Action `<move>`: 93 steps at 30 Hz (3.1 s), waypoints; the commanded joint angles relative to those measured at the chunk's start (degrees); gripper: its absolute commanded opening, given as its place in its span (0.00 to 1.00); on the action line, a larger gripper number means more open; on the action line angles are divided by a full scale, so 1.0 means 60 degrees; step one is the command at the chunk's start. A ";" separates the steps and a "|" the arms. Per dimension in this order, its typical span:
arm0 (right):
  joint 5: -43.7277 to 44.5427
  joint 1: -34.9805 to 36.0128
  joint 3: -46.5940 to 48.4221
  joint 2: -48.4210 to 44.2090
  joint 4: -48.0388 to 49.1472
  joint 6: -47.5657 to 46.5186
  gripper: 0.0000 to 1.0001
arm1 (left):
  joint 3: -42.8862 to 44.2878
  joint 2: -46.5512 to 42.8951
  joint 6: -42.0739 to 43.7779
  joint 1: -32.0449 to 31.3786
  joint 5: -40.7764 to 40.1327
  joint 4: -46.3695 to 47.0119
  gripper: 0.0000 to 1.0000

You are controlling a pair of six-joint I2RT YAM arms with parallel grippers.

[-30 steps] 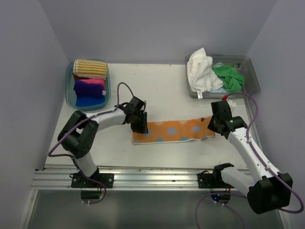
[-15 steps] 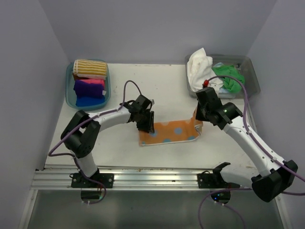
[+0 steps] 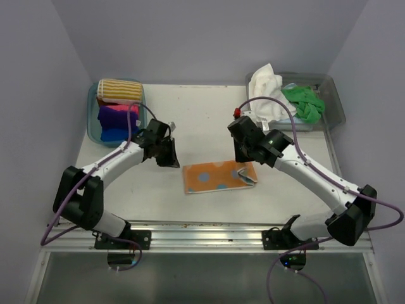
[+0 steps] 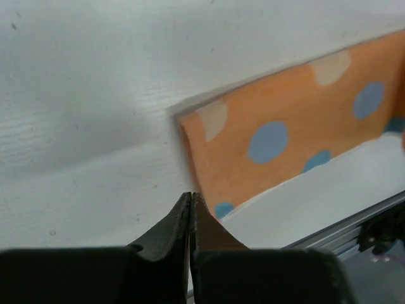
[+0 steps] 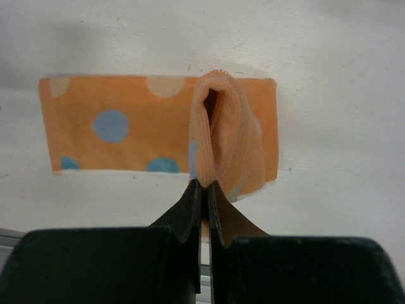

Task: Roll the towels
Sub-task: Fold the towel

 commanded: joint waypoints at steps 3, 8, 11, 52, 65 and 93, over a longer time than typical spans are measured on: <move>-0.0031 0.1011 0.0923 0.0829 0.0313 0.0237 0.00 | -0.0735 0.0724 0.0033 -0.0089 0.0473 0.0328 0.00; -0.0206 0.1672 0.1305 0.1738 0.0635 0.0471 0.00 | -0.0794 0.1588 -0.0041 -0.0089 0.0533 0.0768 0.00; -0.0294 0.2023 0.1670 0.2514 0.0650 0.0589 0.00 | -0.0838 0.1809 -0.0041 -0.0104 0.0782 0.1003 0.00; -0.0541 0.0344 -0.0594 0.1478 0.2187 0.1058 0.28 | -0.0253 -0.0885 -0.0437 0.0687 -0.1283 -0.0681 0.00; -0.2300 -0.1652 -0.1713 0.2689 0.3462 0.0354 0.14 | 0.0905 0.1426 -0.0349 -0.1086 -0.0506 0.0124 0.00; -0.0296 0.1702 -0.4363 -0.0001 0.3755 0.3798 0.10 | 0.6677 0.5461 0.0603 -0.0352 -0.0827 -0.1091 0.00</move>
